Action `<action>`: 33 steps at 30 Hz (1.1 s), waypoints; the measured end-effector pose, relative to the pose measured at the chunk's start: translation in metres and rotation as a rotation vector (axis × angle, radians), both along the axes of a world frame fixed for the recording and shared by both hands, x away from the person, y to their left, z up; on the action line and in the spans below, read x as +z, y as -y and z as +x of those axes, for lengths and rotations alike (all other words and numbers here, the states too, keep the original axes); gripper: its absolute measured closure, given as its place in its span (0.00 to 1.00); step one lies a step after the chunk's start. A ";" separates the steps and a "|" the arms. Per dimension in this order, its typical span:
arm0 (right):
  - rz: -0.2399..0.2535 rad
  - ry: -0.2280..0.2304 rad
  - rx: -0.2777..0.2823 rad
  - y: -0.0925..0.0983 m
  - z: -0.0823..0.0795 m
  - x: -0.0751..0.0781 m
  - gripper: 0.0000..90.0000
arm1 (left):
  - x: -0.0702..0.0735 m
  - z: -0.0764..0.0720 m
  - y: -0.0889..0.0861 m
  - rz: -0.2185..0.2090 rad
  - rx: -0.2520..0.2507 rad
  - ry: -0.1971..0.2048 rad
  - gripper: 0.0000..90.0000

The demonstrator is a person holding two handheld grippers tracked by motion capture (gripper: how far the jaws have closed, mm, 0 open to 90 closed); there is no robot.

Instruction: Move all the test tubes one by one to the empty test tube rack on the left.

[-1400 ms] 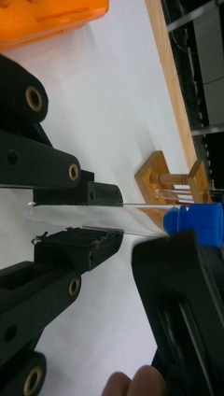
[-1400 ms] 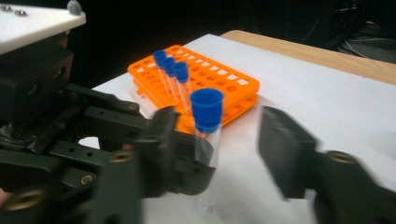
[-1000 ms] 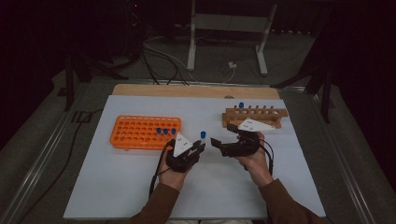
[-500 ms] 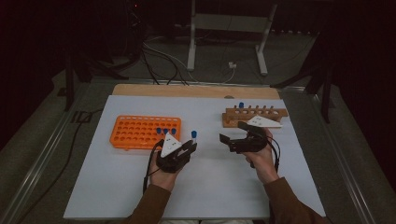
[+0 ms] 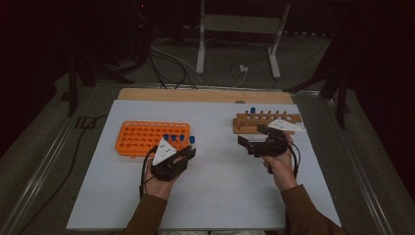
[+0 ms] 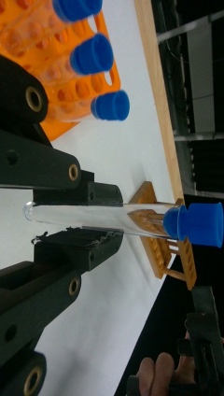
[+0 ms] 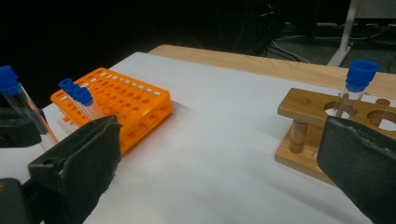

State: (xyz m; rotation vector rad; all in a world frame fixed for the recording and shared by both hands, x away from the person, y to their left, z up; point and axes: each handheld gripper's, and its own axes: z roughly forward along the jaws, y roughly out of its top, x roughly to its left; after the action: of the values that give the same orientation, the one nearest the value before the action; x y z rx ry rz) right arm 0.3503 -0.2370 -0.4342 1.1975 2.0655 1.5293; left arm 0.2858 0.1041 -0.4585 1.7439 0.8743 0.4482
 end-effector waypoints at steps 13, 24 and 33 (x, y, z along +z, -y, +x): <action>0.006 0.009 -0.008 0.005 0.000 0.002 0.00 | 0.007 0.003 -0.028 -0.016 0.054 0.035 0.87; 0.013 0.015 -0.017 0.010 -0.002 0.005 0.00 | 0.009 0.007 -0.046 -0.016 0.114 0.051 0.87; 0.022 0.023 -0.030 0.016 -0.002 0.008 0.00 | 0.011 0.010 -0.065 -0.031 0.177 0.067 0.87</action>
State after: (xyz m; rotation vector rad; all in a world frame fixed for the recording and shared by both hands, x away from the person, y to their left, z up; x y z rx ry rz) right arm 0.3483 -0.2527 -0.4265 1.2072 2.0128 1.5485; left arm 0.2956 0.1694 -0.4470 1.6203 0.9858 0.6030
